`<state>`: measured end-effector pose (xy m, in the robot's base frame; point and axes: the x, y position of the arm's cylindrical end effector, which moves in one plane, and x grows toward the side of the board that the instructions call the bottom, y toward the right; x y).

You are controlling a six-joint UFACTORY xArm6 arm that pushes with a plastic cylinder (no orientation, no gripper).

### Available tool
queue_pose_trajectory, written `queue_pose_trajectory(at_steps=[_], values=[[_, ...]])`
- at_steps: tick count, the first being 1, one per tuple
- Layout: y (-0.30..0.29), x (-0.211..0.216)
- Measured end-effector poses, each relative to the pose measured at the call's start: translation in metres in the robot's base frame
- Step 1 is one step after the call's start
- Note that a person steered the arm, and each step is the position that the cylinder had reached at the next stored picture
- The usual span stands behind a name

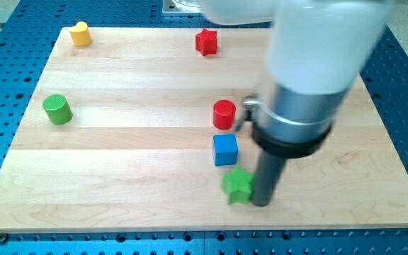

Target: Move the green star diagonally to the green circle

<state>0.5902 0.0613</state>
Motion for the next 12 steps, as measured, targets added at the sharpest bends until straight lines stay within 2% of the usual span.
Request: queue_pose_trajectory(at_steps=[1,2,5,7,9,10,11,12], values=[[-0.035,0.004],[-0.011,-0.001],[-0.119,-0.001],[-0.070,-0.010],[-0.139,-0.024],[-0.124,-0.072],[-0.156,-0.100],[-0.200,-0.095]])
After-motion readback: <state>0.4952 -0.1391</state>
